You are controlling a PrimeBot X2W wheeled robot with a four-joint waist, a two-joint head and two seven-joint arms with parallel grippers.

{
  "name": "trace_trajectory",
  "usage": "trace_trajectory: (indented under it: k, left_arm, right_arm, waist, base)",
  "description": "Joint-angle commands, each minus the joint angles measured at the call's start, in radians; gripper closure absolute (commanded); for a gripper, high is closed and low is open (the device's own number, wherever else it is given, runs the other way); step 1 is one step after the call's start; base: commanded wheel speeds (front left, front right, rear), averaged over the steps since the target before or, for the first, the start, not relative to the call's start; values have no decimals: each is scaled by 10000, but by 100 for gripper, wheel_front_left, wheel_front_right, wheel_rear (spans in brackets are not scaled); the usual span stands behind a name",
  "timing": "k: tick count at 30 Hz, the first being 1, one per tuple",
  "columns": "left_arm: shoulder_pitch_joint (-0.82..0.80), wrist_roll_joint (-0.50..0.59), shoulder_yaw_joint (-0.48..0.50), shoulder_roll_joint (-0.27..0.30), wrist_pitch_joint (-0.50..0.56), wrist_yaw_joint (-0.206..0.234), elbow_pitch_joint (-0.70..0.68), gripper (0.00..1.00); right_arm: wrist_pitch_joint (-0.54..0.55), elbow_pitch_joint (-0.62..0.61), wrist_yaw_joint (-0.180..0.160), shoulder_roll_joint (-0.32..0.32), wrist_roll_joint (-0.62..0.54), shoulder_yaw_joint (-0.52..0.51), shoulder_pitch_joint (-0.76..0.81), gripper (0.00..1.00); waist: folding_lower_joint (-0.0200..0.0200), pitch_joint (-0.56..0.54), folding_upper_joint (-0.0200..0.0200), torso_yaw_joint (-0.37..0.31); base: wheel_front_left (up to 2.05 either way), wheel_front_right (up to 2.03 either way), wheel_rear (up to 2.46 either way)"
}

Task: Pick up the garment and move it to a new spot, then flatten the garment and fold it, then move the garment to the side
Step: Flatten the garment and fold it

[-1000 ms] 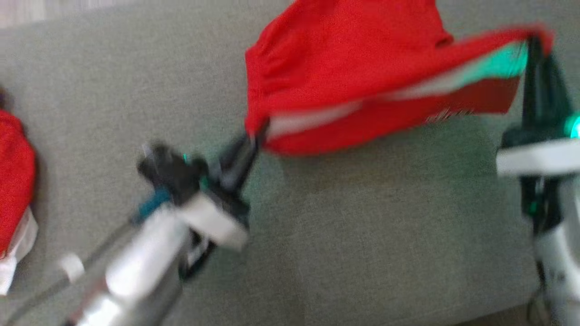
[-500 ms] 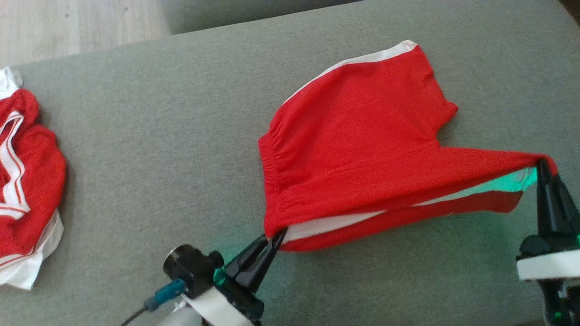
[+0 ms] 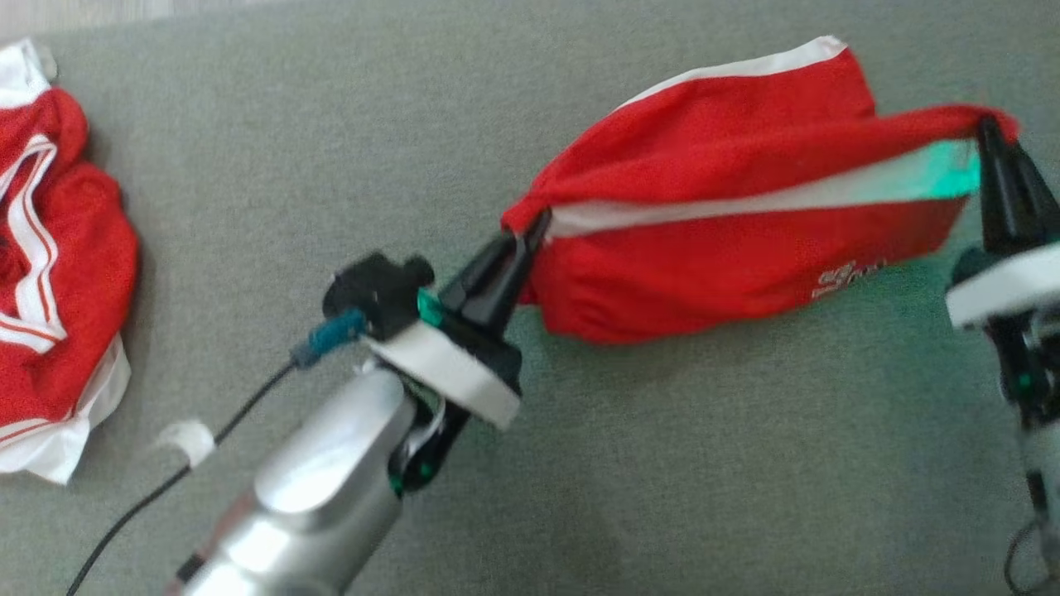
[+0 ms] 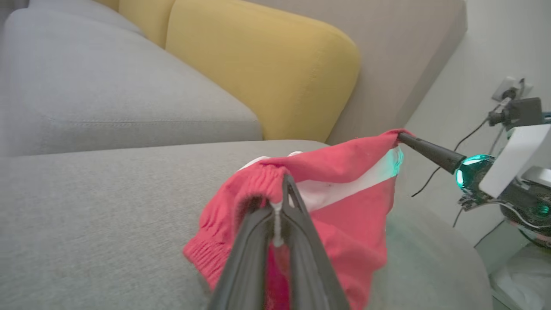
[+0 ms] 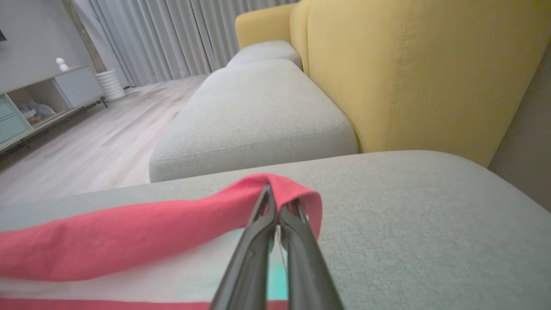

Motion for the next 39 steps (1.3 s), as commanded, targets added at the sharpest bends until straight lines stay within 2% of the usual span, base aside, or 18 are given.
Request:
trace_trajectory:
  k: [1,4,10,15,16,17,18,19,20,21,26,33,39]
  left_arm:
    - [-617,-27,542,-83,22,183,139,100]
    - [-1146,-8,686,-374,-10,360,888,100]
    - [-1789,-13,624,-723,-313,189,2060,100]
    - [-2084,52,610,-880,-542,121,2672,100]
    - [-2141,63,598,-922,-584,104,2788,90]
    - [-2200,76,585,-962,-622,88,2889,74]
    - [-2241,85,580,-997,-656,73,2987,52]
    - [-2270,77,599,-1030,-684,62,3075,13]
    - [-2298,93,636,-1060,-712,60,3147,0]
    - [-2317,117,675,-1088,-734,56,3194,0]
    - [-2077,494,1395,-1172,-777,192,2614,0]
    - [-183,2559,3400,-1019,-781,1186,-25,0]
    - [1962,3938,4920,-1185,-782,1847,-2142,0]
  right_arm:
    - [55,131,75,-292,134,364,-609,100]
    - [95,1056,75,-361,196,790,-1540,100]
    - [-311,2919,75,-295,170,1686,-3091,100]
    - [-917,3882,75,-211,203,2236,-3988,100]
    - [-1054,4103,75,-200,225,2368,-4173,100]
    - [-1131,4323,75,-184,266,2509,-4340,100]
    - [-1222,4534,75,-161,312,2645,-4495,85]
    - [-1322,4744,75,-144,361,2766,-4641,67]
    - [-1430,4938,75,-123,428,2871,-4772,20]
    - [-1575,5091,75,-100,501,2960,-4893,0]
    - [-2160,5234,75,-79,1032,3504,-5027,0]
    - [-2368,4757,75,-323,1801,4005,-4292,0]
    - [-2387,4788,75,-598,2263,4026,-3579,0]
  waist:
    - [-3,269,0,104]
    - [-3,518,0,153]
    - [-3,880,0,199]
    - [-3,1106,0,263]
    - [-3,1155,0,287]
    - [-3,1213,0,315]
    - [-3,1240,0,328]
    - [-3,1258,0,339]
    - [-3,1270,0,352]
    - [-3,1278,0,364]
    - [-3,1159,0,400]
    - [-3,760,0,421]
    - [-3,338,0,670]
  base:
    - [0,0,0]
    - [0,0,0]
    - [0,0,0]
    - [0,0,0]
    - [0,0,0]
    - [0,0,0]
    - [0,0,0]
    - [0,0,0]
    - [0,0,0]
    - [0,0,0]
    - [0,0,0]
    - [0,0,0]
    - [0,0,0]
